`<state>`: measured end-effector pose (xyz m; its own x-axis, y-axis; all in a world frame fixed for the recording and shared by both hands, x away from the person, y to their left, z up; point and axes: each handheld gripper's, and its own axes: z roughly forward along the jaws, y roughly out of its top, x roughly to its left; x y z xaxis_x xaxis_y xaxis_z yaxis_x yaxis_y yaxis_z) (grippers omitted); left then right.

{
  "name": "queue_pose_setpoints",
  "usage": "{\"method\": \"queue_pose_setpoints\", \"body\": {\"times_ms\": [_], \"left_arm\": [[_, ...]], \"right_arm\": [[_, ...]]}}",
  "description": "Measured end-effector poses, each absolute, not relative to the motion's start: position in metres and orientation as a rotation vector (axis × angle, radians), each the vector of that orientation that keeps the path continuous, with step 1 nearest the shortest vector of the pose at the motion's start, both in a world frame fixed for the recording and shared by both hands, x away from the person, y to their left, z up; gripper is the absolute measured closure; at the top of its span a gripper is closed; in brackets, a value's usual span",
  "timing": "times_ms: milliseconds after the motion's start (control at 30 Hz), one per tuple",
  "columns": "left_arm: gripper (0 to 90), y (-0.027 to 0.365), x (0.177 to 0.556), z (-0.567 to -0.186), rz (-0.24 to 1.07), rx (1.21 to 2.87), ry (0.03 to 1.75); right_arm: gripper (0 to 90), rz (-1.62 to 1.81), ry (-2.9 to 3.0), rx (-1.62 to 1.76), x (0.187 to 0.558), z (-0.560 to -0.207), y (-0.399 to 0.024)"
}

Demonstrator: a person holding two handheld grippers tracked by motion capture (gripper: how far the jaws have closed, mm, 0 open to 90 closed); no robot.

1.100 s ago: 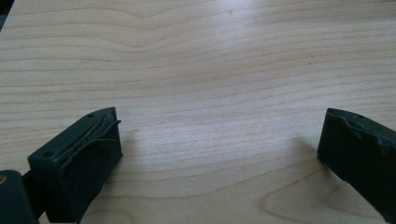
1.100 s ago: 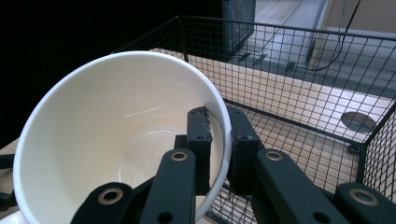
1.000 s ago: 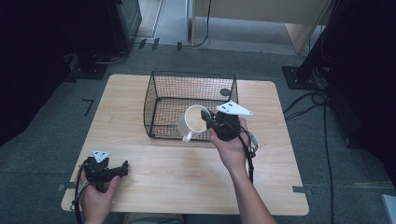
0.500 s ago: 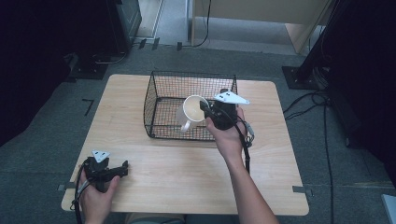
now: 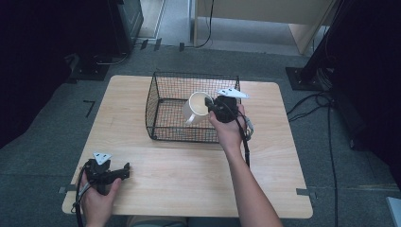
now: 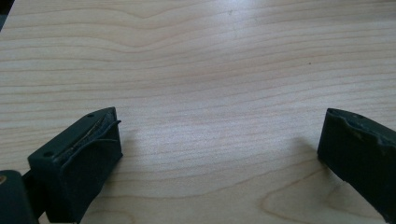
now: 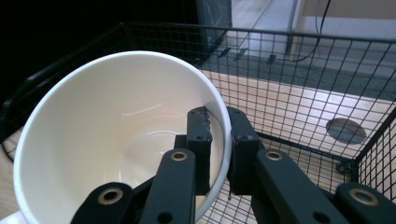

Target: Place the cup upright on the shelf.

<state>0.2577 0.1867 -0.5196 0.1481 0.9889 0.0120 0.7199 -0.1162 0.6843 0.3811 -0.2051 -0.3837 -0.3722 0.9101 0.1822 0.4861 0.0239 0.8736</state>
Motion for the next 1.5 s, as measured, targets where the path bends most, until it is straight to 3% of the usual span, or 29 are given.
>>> {"method": "queue_pose_setpoints", "body": {"times_ms": [433, 800, 1100, 1500], "left_arm": [[0.0, 0.187, 0.258, -0.52, 0.657, 1.898, 1.626], [0.0, 0.187, 0.258, -0.52, 0.657, 1.897, 1.627], [0.0, 0.187, 0.258, -0.52, 0.657, 1.898, 1.626], [0.0, 0.187, 0.258, -0.52, 0.657, 1.898, 1.626]], "right_arm": [[82.5, 1.129, 1.946, 1.557, 0.413, -0.413, -0.205], [82.4, 0.955, 1.953, 1.622, 0.419, -0.427, -0.204], [88.3, 0.954, 1.945, 1.631, 0.421, -0.427, -0.206], [87.0, 0.981, 1.936, 1.632, 0.42, -0.427, -0.207]]}}
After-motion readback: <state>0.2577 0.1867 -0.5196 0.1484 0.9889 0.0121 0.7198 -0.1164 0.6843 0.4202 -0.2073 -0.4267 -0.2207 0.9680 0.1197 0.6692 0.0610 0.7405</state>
